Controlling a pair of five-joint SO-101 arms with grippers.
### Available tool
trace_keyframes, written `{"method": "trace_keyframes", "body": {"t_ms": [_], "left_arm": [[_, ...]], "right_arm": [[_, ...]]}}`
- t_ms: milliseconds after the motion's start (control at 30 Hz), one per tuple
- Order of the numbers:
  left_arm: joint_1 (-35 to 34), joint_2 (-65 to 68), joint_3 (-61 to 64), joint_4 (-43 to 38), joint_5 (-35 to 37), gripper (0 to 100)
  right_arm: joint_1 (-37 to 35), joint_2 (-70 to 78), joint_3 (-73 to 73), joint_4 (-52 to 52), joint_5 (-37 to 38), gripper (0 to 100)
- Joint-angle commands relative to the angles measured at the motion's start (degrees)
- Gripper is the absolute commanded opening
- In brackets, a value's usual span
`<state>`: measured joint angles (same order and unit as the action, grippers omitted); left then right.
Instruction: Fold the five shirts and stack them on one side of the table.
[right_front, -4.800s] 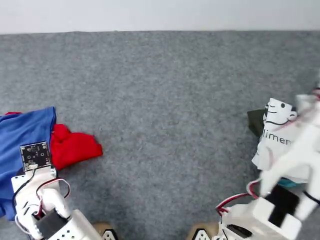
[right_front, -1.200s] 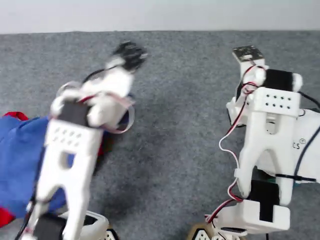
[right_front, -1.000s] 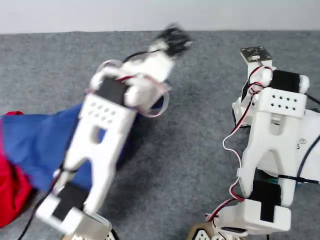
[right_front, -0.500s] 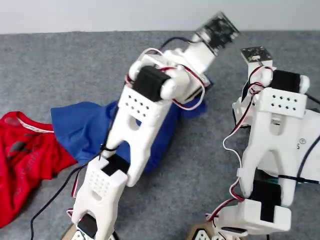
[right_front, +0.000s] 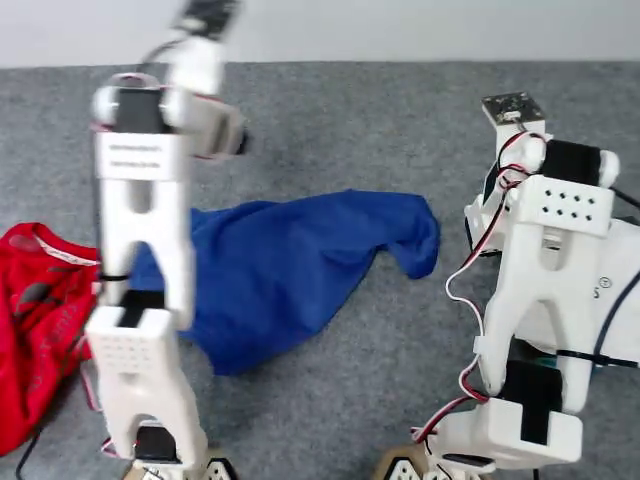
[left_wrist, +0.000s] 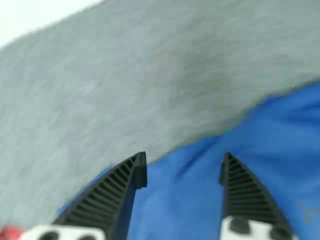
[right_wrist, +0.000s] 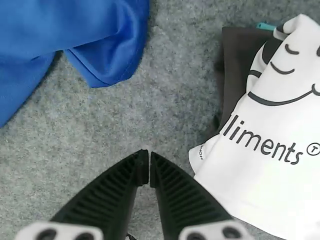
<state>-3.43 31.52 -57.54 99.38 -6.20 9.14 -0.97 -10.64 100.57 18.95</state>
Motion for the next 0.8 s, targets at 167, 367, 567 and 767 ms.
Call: {"method": "trace_keyframes", "body": {"t_ms": [167,367,567,767], "left_arm": [[-18.11,8.26,0.92,0.88,-6.33,24],[-23.30,14.15,0.92,-1.41,-7.74,31],[-26.55,18.37,0.92,-5.54,-7.74,31],[-27.25,23.65,0.92,-8.53,-7.65,31]], "right_arm": [[0.40,-3.30,-0.35,2.24,-0.18,0.9],[0.40,-3.30,-0.35,2.33,-0.18,0.9],[0.40,-3.56,1.67,2.33,-0.18,0.9],[0.40,-3.74,5.01,2.33,-0.18,0.9]]}}
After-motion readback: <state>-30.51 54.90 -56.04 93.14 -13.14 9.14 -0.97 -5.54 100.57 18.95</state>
